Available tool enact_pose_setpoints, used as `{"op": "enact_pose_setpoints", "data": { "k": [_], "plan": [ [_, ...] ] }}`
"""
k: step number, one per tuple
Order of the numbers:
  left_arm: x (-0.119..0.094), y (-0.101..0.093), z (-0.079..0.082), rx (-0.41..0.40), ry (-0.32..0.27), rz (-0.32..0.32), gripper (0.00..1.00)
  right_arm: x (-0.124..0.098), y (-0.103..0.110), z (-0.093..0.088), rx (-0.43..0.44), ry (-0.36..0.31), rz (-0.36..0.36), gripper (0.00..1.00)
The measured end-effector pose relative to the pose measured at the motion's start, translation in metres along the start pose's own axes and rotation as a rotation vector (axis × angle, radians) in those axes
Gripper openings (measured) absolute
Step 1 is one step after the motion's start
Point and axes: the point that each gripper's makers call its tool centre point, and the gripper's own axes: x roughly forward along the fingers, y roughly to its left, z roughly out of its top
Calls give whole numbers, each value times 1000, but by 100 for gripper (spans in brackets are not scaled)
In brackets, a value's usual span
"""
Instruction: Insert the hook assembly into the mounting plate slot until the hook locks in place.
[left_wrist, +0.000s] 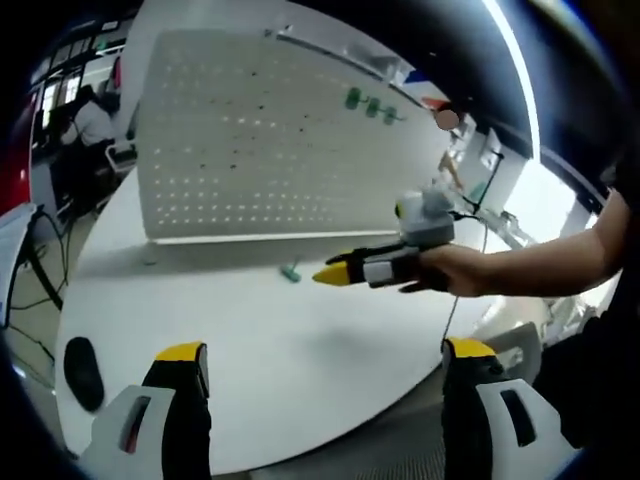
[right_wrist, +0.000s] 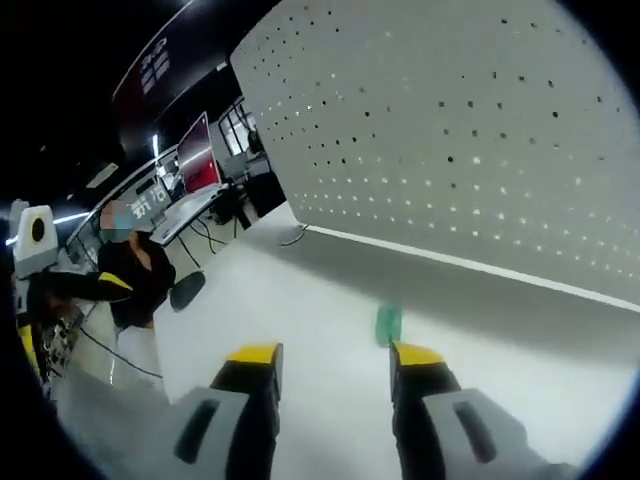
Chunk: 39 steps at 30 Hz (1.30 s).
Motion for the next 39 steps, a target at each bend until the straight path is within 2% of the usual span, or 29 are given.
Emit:
{"op": "enact_pose_setpoints", "data": {
  "k": [10,14,20,28,34,37,39],
  "plan": [
    [5,13,2,-33,1,10,98,35,-8,2,52,27,-3,40],
    [8,18,2,-44,4,12,98,41,-17,5,85,25,-19,39],
    [11,21,0,-60,9,10,97,47,-31,12,75,22,-57,39],
    [13,24,-2,-74,15,12,96,63,-41,21,75,27,-67,36],
    [11,25,-3,-78,16,17,96,75,-48,29,45,14,-95,23],
    [10,25,-4,-78,18,19,96,81,-53,33,73,4,-111,18],
    [9,25,-4,-84,15,21,96,83,-55,34,54,12,-121,11]
  ]
}}
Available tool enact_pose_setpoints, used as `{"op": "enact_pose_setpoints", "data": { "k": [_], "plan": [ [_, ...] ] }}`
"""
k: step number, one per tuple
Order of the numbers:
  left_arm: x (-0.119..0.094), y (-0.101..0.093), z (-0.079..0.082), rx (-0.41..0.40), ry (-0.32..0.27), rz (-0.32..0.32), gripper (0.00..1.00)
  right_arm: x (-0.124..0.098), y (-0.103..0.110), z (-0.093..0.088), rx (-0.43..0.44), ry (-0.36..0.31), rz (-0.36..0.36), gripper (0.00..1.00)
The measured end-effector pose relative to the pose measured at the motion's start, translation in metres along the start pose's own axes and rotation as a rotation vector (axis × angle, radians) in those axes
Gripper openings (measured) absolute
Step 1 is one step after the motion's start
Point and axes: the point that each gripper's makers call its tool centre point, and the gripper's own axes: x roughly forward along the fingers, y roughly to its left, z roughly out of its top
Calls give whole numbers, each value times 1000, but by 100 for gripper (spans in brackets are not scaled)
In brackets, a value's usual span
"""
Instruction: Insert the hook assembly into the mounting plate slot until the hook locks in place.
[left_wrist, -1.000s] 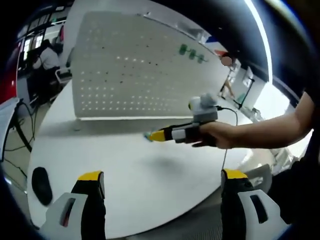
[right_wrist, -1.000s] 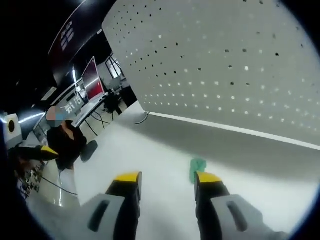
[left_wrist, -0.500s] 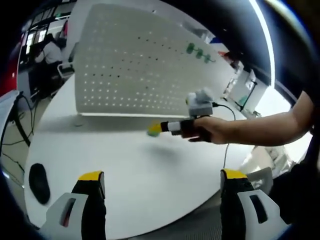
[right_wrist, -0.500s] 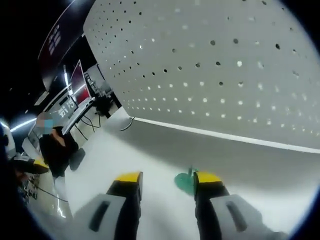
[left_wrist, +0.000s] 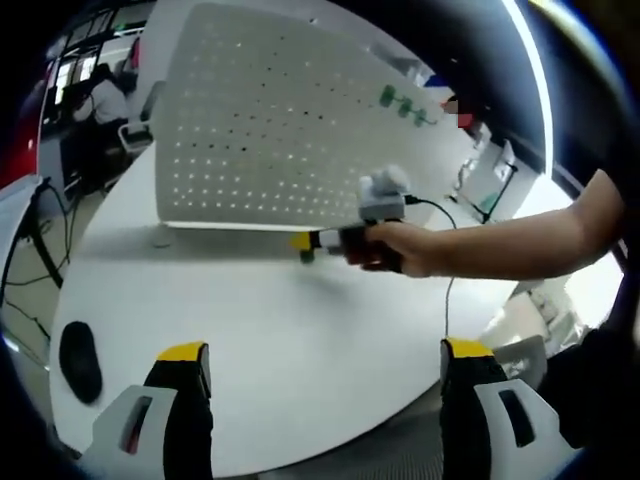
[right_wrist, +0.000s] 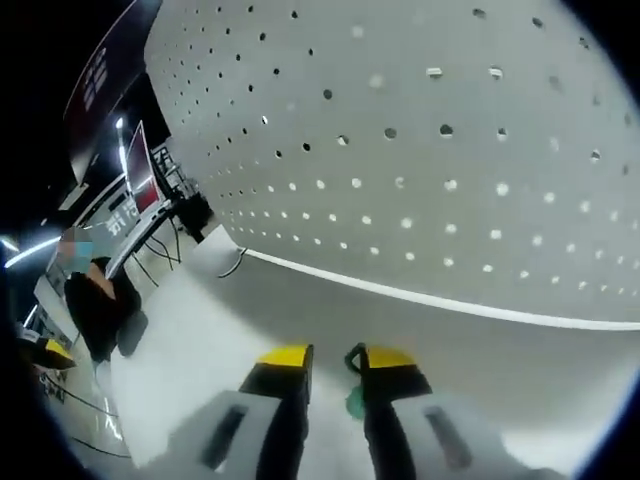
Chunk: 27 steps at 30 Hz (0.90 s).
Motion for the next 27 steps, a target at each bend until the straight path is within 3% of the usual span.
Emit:
{"op": "enact_pose_setpoints", "data": {
  "k": [2,5,19,27],
  "plan": [
    [0,0,-1,-4,0,3,96,0,-2,1,-29,11,-16,4],
    [0,1,-2,-7,2,4,96,-1,-8,3,-38,12,-40,3],
    [5,-8,8,15,-17,-2,99,-20,-10,9,-80,-10,-27,0],
    [3,-17,20,47,-40,-14,99,-44,-2,31,-113,-75,-20,0]
  ]
}}
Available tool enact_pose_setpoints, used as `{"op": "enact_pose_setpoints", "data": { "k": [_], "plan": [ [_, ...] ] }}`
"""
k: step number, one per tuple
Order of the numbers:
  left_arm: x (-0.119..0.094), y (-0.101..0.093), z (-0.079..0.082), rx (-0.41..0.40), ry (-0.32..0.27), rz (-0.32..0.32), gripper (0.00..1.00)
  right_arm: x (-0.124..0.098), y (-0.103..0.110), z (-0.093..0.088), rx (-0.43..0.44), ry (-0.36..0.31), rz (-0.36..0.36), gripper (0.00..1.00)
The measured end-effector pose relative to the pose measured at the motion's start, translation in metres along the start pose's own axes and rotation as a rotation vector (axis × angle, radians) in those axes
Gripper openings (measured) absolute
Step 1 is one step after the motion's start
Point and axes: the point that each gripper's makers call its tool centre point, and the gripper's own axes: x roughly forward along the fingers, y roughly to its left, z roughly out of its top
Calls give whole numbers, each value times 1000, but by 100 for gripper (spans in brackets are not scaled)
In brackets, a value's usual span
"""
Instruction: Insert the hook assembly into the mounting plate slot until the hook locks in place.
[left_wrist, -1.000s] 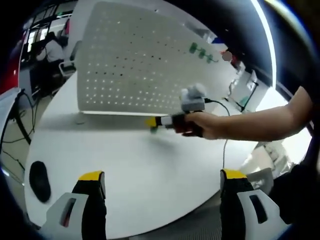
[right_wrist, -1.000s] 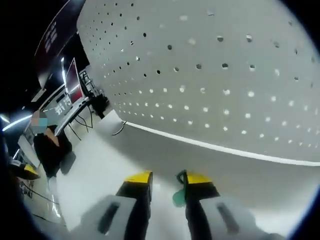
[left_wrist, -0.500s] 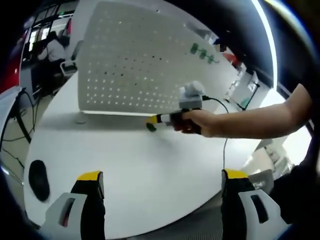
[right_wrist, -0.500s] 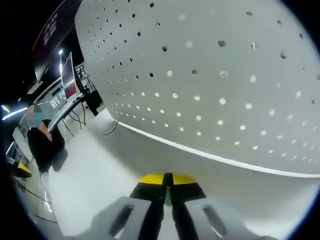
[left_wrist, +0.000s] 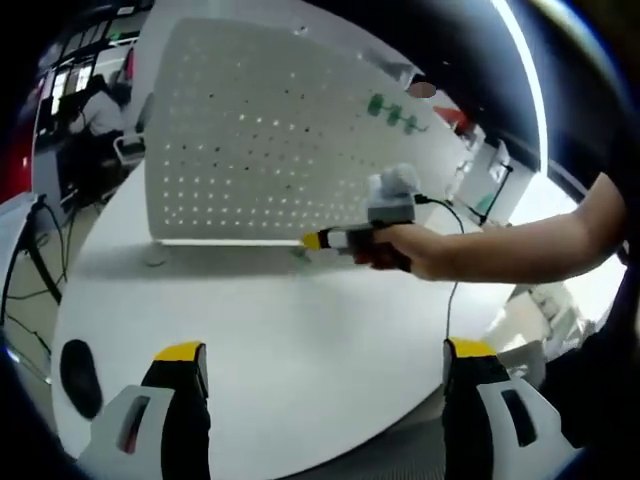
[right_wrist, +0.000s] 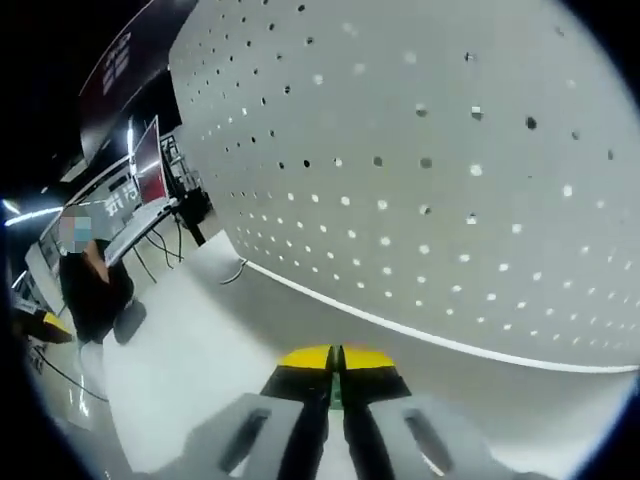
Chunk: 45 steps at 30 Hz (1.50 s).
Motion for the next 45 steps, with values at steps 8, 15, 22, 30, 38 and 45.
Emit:
{"op": "enact_pose_setpoints", "data": {
  "k": [8,15,22,30,38,45],
  "plan": [
    [-4,-13,14,16,-40,-28,99,-35,5,24,-7,-67,-5,0],
    [-3,-17,24,37,-52,-46,98,-76,16,45,1,-146,5,0],
    [6,-26,34,40,-59,-72,93,-116,35,58,38,-212,46,0],
    [17,-35,47,-23,-93,-94,82,-162,84,59,102,-299,155,0],
    [22,-53,61,-54,-128,-130,77,-209,128,72,82,-389,211,0],
    [19,-68,78,-75,-177,-186,57,-223,147,77,61,-437,229,0]
  ]
}}
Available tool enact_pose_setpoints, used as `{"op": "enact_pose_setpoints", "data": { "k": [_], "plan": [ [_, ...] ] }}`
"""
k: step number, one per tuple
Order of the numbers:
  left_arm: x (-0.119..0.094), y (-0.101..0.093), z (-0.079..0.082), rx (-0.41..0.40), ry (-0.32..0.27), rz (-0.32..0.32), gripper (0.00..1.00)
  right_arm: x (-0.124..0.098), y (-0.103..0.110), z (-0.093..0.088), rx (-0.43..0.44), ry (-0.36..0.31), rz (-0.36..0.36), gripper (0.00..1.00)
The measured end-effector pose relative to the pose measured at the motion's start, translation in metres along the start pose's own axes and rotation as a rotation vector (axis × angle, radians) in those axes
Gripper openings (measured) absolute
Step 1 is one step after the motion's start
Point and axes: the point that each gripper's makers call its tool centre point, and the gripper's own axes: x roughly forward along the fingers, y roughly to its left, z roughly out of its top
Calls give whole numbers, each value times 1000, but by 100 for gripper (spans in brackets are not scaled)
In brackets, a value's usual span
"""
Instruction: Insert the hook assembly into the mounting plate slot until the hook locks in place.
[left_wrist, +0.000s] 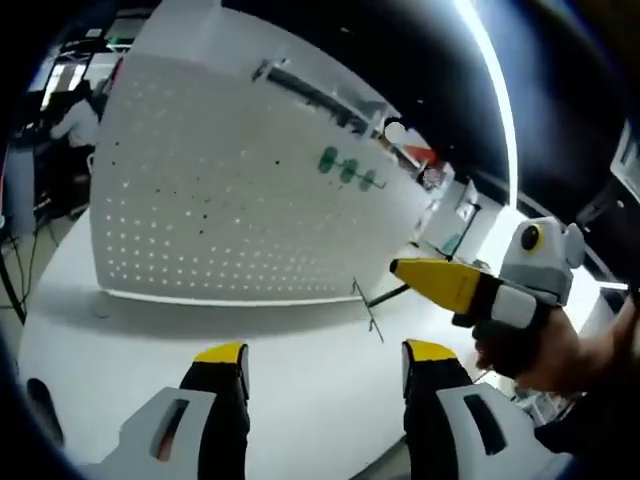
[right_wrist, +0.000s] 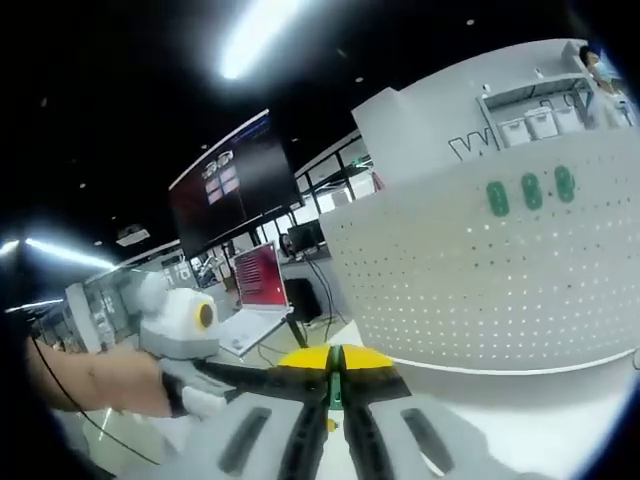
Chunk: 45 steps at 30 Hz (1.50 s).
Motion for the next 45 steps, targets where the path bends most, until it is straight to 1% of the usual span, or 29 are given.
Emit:
{"op": "enact_pose_setpoints", "data": {
  "k": [2,4,6,8,10,12,16,21,24,29,33,35,36,37,38,39,41,42,43,44,45],
  "plan": [
    [0,-3,3,-11,-11,-16,53,-2,1,2,-17,-13,-15,0],
    [-1,-8,3,-13,-4,-36,45,-4,3,4,-35,-31,-22,0],
    [-2,-12,5,-13,-4,-52,37,-6,6,5,-33,-41,-22,0],
    [-3,-15,7,-19,-10,-65,33,-7,8,6,-30,-54,-23,0],
    [-4,-22,11,-37,-27,-99,27,-8,10,7,-30,-60,-22,0],
    [-4,-24,10,-40,-21,-108,21,-8,14,8,-33,-70,-20,0],
    [-5,-31,10,-49,-19,-127,17,-11,24,10,-33,-91,-13,0],
    [-8,-41,10,-57,-22,-158,7,-14,32,13,-48,-116,-13,0],
    [-10,-43,10,-58,-22,-163,5,-14,34,14,-61,-122,-12,0],
    [-11,-46,14,-73,-40,-173,5,-17,36,18,-90,-133,-12,0],
    [-10,-47,13,-74,-38,-169,3,-18,36,18,-100,-128,-15,0],
    [-10,-47,12,-84,-35,-163,3,-19,36,17,-102,-124,-15,0],
    [-11,-46,13,-84,-40,-153,2,-20,35,16,-50,-115,-21,0],
    [-12,-46,15,-87,-48,-151,2,-20,37,18,-23,-125,-6,0],
    [-14,-43,17,-95,-58,-139,1,-19,38,17,-53,-116,1,0],
    [-15,-44,18,-83,-59,-138,1,-19,40,18,-65,-112,3,1],
    [-16,-44,20,-59,-66,-120,1,-19,41,20,-71,-108,6,1],
    [-16,-42,20,-48,-68,-107,1,-19,41,21,-58,-107,17,3],
    [-17,-41,20,-28,-59,-95,1,-19,43,21,-16,-104,35,3],
    [-17,-41,21,-17,-66,-89,1,-18,43,19,30,-88,47,4],
    [-18,-39,23,-11,-73,-82,1,-18,46,23,84,-103,76,6]
  ]
}}
